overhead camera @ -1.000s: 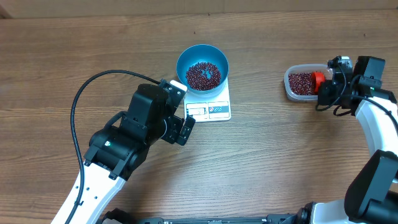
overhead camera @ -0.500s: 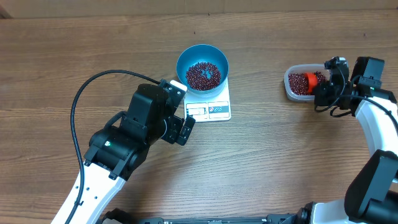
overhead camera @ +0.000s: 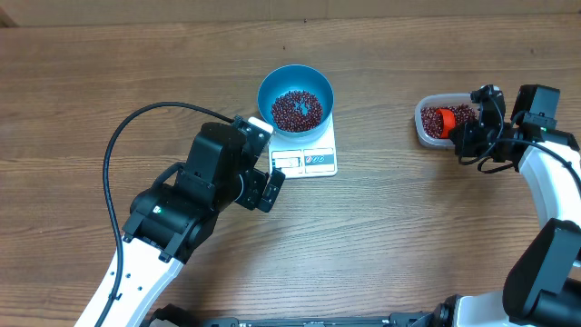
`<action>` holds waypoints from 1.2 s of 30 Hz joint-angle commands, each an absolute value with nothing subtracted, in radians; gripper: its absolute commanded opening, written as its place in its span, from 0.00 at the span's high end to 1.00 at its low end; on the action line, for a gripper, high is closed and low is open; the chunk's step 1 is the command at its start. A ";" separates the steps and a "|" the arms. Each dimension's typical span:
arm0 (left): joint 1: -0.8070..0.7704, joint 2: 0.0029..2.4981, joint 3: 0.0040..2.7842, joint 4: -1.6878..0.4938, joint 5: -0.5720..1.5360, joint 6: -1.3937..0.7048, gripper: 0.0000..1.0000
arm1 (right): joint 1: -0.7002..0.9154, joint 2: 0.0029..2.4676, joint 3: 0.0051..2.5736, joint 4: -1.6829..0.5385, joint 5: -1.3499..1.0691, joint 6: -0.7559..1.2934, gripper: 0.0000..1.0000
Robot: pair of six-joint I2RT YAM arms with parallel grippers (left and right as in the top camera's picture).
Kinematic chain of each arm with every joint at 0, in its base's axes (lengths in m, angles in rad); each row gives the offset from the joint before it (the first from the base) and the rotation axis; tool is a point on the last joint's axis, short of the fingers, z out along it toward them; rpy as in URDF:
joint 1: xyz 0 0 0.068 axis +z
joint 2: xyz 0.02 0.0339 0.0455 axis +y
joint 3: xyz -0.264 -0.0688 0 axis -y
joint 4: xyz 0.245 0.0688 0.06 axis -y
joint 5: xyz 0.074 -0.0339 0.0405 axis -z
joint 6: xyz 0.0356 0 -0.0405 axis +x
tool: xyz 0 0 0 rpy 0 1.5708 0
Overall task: Scoop item into bowl and weigh 150g on scale
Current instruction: 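Drag the orange cup through the beans to scoop more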
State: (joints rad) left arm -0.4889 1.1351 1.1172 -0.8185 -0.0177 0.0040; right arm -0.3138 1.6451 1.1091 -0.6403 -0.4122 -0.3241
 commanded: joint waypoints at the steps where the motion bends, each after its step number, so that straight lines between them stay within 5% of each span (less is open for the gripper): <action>1: -0.483 1.126 1.131 -0.815 -0.003 0.020 0.01 | -0.313 1.661 1.105 -0.634 -0.451 -0.275 0.96; 13: -0.483 1.126 1.131 -0.816 -0.003 0.020 0.00 | -0.316 1.755 1.105 -0.552 -0.566 -0.104 0.96; 36: -0.483 1.126 1.131 -0.815 -0.003 0.020 0.00 | -0.427 1.810 1.105 -0.540 -0.831 -0.096 0.96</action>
